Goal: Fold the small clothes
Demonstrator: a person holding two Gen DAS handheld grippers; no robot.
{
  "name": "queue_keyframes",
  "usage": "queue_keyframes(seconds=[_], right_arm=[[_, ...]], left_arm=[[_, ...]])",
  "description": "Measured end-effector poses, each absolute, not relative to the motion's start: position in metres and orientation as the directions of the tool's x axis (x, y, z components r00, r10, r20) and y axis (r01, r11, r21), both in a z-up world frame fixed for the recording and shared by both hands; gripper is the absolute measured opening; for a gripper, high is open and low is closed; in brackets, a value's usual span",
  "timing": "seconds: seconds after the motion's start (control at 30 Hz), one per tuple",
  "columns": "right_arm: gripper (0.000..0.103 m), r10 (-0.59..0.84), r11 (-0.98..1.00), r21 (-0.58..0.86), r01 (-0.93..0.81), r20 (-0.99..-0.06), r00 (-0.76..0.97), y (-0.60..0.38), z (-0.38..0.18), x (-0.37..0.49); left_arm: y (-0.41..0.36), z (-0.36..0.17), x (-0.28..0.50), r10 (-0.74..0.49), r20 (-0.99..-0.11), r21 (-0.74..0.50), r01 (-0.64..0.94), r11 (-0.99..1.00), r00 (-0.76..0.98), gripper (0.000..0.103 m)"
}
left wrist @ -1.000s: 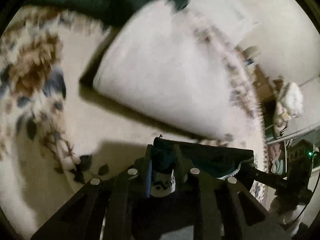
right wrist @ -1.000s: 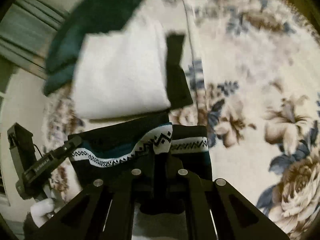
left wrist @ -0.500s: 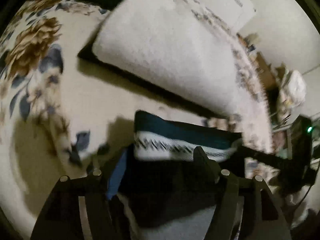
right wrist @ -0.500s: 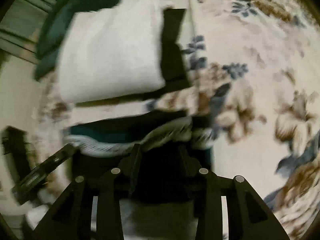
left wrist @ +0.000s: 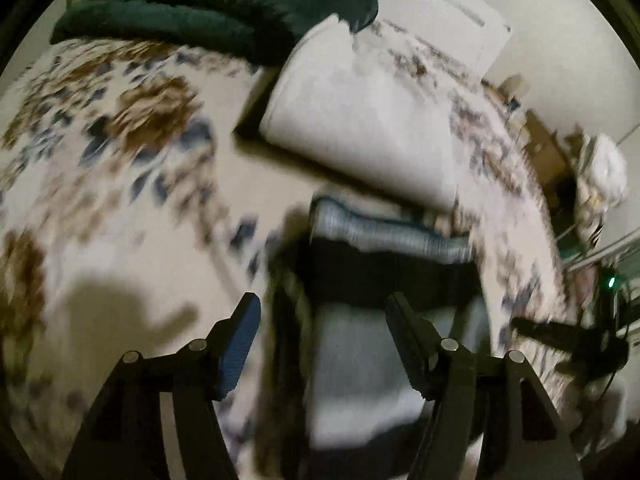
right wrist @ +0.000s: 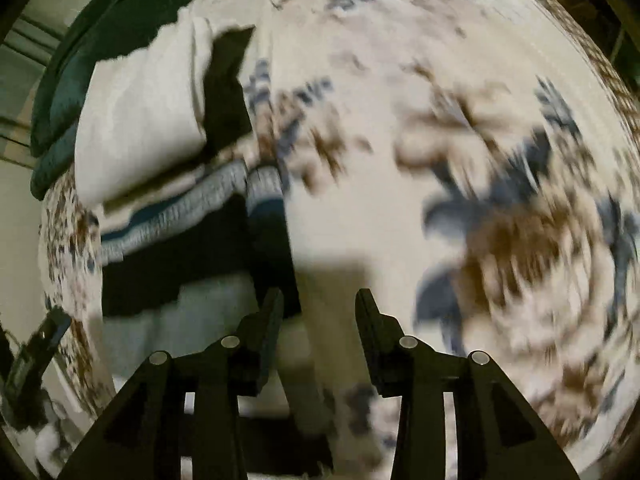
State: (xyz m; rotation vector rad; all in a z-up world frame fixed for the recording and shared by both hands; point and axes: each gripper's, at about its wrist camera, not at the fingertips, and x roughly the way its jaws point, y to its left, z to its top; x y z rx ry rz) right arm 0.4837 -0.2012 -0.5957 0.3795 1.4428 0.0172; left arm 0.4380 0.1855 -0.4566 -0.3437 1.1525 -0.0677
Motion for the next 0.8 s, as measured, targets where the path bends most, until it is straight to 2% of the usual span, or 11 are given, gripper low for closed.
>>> queue_keyframes(seconds=[0.13, 0.2, 0.3, 0.33, 0.4, 0.43, 0.57, 0.7, 0.8], right_arm=[[0.043, 0.203, 0.948, 0.220, 0.231, -0.975, 0.095, -0.199, -0.607, 0.442], [0.048, 0.179, 0.956, 0.193, 0.219, -0.980, 0.082, -0.197, -0.616, 0.425], [0.048, 0.174, 0.956, 0.182, 0.228, -0.983, 0.055, -0.195, -0.629, 0.409], [0.048, 0.174, 0.956, 0.181, 0.231, -0.984, 0.049, -0.195, -0.633, 0.406], [0.048, 0.175, 0.955, 0.181, 0.234, -0.983, 0.047, -0.194, -0.635, 0.400], [0.048, 0.177, 0.955, 0.183, 0.234, -0.983, 0.047, -0.193, -0.635, 0.399], [0.048, 0.183, 0.956, 0.188, 0.227, -0.982, 0.045, -0.188, -0.634, 0.395], [0.048, 0.197, 0.955, 0.205, 0.215, -0.979, 0.059, -0.182, -0.627, 0.397], [0.048, 0.255, 0.940, 0.265, 0.216, -0.964, 0.076, -0.181, -0.619, 0.396]], left_arm=[[0.195, -0.505, 0.382, -0.140, -0.951, -0.198, -0.194, 0.961, 0.276, 0.063], [0.203, -0.538, 0.366, -0.143, -0.969, -0.191, -0.245, 0.951, 0.202, 0.063], [0.215, -0.586, 0.355, -0.162, -0.978, -0.195, -0.304, 0.932, 0.129, 0.064], [0.215, -0.588, 0.356, -0.164, -0.976, -0.202, -0.301, 0.932, 0.146, 0.068], [0.213, -0.595, 0.365, -0.222, -0.959, -0.265, -0.287, 0.920, 0.173, 0.103], [0.211, -0.599, 0.369, -0.242, -0.956, -0.282, -0.289, 0.915, 0.167, 0.103], [0.201, -0.603, 0.381, -0.151, -0.981, -0.184, -0.340, 0.922, 0.123, 0.103], [0.195, -0.601, 0.391, -0.117, -0.990, -0.138, -0.365, 0.921, 0.079, 0.103], [0.198, -0.571, 0.393, -0.099, -0.987, -0.144, -0.400, 0.905, 0.130, 0.103]])
